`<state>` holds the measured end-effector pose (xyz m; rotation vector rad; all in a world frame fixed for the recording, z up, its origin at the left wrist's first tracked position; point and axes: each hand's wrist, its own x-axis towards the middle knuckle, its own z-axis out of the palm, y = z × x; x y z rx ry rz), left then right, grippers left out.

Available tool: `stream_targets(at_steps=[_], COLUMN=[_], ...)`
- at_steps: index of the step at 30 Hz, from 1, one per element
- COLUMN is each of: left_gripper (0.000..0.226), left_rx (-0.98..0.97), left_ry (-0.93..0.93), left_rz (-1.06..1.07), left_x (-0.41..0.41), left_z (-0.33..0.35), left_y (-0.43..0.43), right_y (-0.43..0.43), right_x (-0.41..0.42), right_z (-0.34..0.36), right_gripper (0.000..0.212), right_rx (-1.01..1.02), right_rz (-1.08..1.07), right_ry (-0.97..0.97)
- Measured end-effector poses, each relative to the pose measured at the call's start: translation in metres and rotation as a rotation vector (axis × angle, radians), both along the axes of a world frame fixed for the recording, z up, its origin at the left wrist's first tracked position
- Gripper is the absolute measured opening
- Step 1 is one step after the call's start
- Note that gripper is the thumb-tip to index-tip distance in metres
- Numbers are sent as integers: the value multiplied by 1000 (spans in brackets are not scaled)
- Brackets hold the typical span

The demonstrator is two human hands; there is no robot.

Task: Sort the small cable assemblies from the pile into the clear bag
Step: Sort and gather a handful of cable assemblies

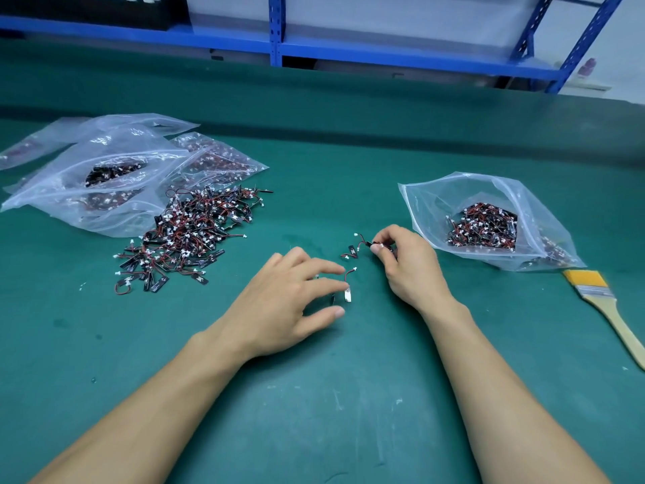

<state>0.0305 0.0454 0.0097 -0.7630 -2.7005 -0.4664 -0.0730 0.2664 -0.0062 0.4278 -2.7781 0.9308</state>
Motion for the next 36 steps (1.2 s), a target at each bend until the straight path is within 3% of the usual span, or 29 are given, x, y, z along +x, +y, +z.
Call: stream_targets(at_steps=[9, 15, 23, 31, 36], left_gripper=[25, 18, 8, 7, 8], left_rx=[236, 311, 334, 322, 314], left_ry=[103, 120, 88, 90, 102], left_rz=[253, 388, 432, 423, 423], left_x=[-13, -17, -20, -21, -22], left_z=[0, 0, -2, -3, -3], left_y=[-27, -46, -62, -71, -72], right_y=[-14, -26, -25, -14, -9], right_x=[11, 12, 8, 4, 5], right_z=[11, 8, 7, 10, 13], right_gripper=[6, 11, 5, 9, 13], right_rx=[-227, -72, 97, 9, -160], right_rz=[67, 189, 171, 89, 22], right_ry=[105, 6, -18, 25, 35])
